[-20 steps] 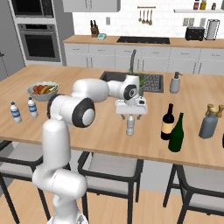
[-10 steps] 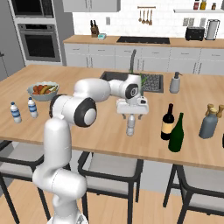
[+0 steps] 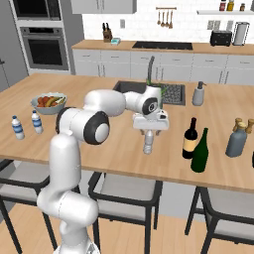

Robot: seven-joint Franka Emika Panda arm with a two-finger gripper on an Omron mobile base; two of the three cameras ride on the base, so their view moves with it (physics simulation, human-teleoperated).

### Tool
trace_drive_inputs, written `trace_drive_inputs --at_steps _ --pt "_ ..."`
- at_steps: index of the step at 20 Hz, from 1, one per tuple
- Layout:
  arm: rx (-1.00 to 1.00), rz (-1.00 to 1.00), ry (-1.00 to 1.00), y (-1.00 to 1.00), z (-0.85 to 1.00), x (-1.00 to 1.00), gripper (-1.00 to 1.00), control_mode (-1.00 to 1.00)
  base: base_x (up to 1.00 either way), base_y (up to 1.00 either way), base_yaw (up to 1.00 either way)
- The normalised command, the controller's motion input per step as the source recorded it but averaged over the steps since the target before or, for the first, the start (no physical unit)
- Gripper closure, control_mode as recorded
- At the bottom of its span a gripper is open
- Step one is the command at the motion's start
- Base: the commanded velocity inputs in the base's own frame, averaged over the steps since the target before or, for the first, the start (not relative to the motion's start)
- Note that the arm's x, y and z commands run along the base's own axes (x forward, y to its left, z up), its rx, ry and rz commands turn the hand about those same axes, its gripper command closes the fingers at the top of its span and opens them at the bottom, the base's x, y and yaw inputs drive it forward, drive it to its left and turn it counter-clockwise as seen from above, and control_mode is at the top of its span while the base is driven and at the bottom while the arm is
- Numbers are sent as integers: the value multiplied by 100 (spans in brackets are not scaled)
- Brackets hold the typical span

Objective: Move the plastic bottles in the middle to the plastics group, and the glass bottles in the middle to the glass group.

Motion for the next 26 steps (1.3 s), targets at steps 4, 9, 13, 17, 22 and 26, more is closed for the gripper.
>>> trace_drive_inputs --at_steps 4,9,13,17,22,26 --pt "0 1 -15 11 -30 -20 100 -100 0 0 0" --pt "3 11 -11 12 -5 -42 100 -100 0 0 0" --pt "12 23 -5 24 21 -64 100 -100 0 0 0" --pt "3 28 0 58 34 -58 100 -100 0 0 0" --pt "0 26 0 86 33 -39 100 -100 0 0 0" --pt "0 20 -2 100 32 -18 100 -100 0 0 0"
